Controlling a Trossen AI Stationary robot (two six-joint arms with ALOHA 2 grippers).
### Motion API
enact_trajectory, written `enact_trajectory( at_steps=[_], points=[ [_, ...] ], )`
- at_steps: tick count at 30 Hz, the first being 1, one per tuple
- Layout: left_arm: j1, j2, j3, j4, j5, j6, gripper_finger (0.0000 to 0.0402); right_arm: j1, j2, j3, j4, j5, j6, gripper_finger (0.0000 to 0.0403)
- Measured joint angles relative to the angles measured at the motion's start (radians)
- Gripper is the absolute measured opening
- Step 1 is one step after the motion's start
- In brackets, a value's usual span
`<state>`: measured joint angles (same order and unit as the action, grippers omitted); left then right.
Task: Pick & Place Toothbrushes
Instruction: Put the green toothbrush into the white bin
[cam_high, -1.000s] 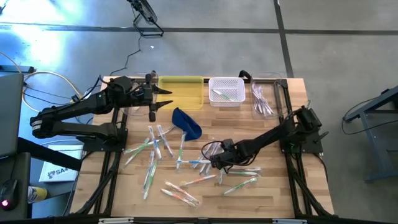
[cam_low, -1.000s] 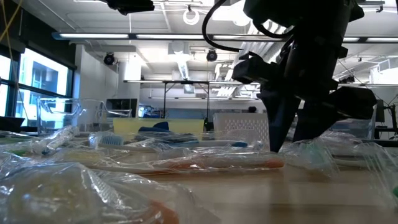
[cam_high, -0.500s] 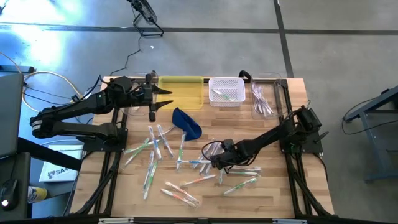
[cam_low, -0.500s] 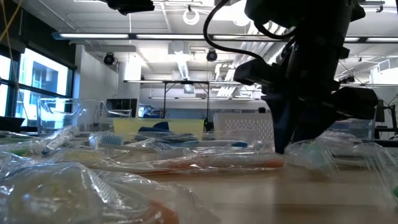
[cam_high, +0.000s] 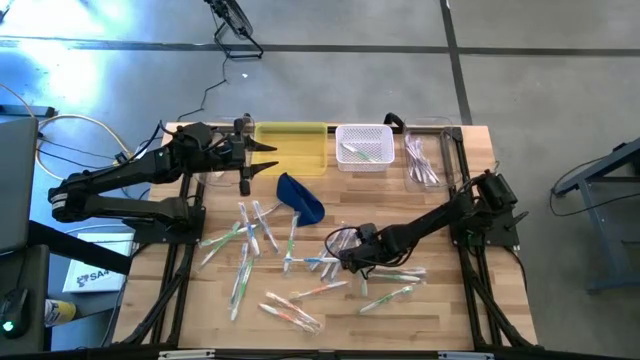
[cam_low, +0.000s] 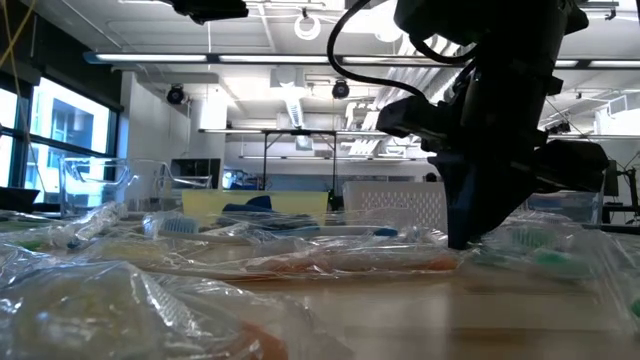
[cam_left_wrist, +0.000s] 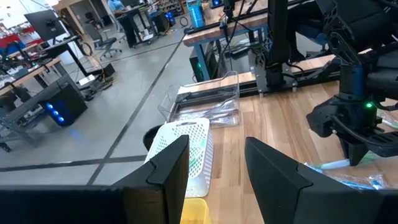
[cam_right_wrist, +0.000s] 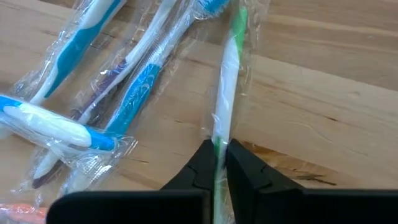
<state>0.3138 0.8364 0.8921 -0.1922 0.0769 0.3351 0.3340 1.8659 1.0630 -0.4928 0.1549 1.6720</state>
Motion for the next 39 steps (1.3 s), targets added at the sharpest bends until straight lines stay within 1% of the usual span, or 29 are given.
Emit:
enact_trajectory(
  at_steps=[6, 12, 17, 27, 34, 39],
  points=[
    [0.000, 0.000, 0.000, -0.033, 0.000, 0.000, 0.0152, 0.000, -0.036, -0.004, -0.004, 0.004, -0.045, 0.0013],
    [0.000, 0.000, 0.000, -0.044, 0.000, 0.000, 0.0152, -0.002, -0.127, -0.003, -0.025, 0.082, -0.111, 0.0013],
    [0.000, 0.000, 0.000, -0.043, 0.000, -0.009, 0.0152, -0.003, -0.204, -0.002, -0.031, 0.110, -0.184, 0.0013],
    [0.000, 0.000, 0.000, -0.043, 0.001, -0.090, 0.0152, -0.012, -0.330, -0.001, -0.024, 0.214, -0.363, 0.0013],
    [0.000, 0.000, 0.000, -0.043, 0.002, -0.160, 0.0152, -0.014, -0.373, -0.001, 0.075, 0.380, -0.521, 0.0013],
    [0.000, 0.000, 0.000, -0.041, 0.005, -0.239, 0.0152, -0.017, -0.421, -0.001, 0.196, 0.422, -0.666, 0.0013]
  ],
)
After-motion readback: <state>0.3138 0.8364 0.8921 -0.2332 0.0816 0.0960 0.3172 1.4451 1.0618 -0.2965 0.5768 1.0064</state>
